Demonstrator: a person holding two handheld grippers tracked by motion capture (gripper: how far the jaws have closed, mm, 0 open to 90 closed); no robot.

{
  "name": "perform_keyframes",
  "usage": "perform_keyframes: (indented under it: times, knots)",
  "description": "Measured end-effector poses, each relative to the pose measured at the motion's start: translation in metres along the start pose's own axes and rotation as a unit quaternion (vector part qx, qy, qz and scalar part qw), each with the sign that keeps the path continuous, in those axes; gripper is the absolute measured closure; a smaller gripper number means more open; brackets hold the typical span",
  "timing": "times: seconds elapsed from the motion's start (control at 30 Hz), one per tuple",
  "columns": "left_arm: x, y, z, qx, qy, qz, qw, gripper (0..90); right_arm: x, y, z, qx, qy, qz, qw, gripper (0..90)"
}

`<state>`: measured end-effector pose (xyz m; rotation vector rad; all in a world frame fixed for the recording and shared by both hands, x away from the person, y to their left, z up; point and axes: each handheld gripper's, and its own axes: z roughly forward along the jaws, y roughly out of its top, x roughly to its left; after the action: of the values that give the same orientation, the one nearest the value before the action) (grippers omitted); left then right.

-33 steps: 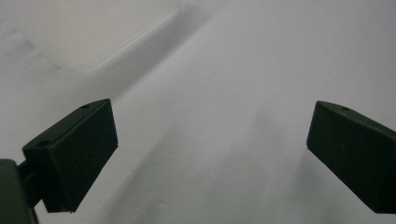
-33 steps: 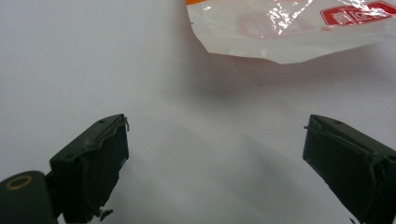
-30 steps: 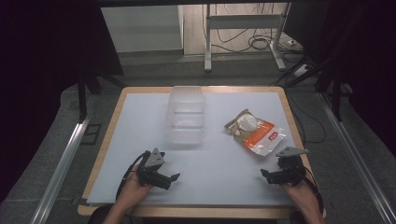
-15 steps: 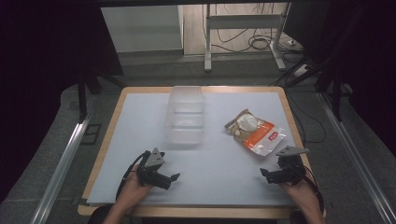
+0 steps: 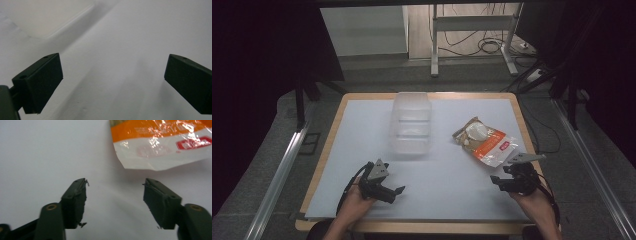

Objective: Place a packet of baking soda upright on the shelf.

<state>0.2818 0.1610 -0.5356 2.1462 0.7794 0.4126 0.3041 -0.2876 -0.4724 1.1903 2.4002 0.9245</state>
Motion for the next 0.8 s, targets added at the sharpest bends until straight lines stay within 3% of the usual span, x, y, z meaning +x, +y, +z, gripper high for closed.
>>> perform_keyframes:
  times: [0.33,0.43,0.8]
  knots:
    - [0.0,0.0,0.0,0.001,0.0,0.0,1.0,1.9,-0.003,0.014,-0.008,-0.014,0.011,0.002,0.9998,53.7]
    - [0.0,0.0,0.0,0.001,0.0,-0.001,1.0,1.9,-0.005,0.019,-0.005,-0.018,0.014,0.004,0.9997,57.7]
    - [0.001,0.0,0.0,0.001,-0.005,-0.008,1.0,1.9,-0.013,0.049,0.011,-0.022,0.01,-0.025,0.9994,75.8]
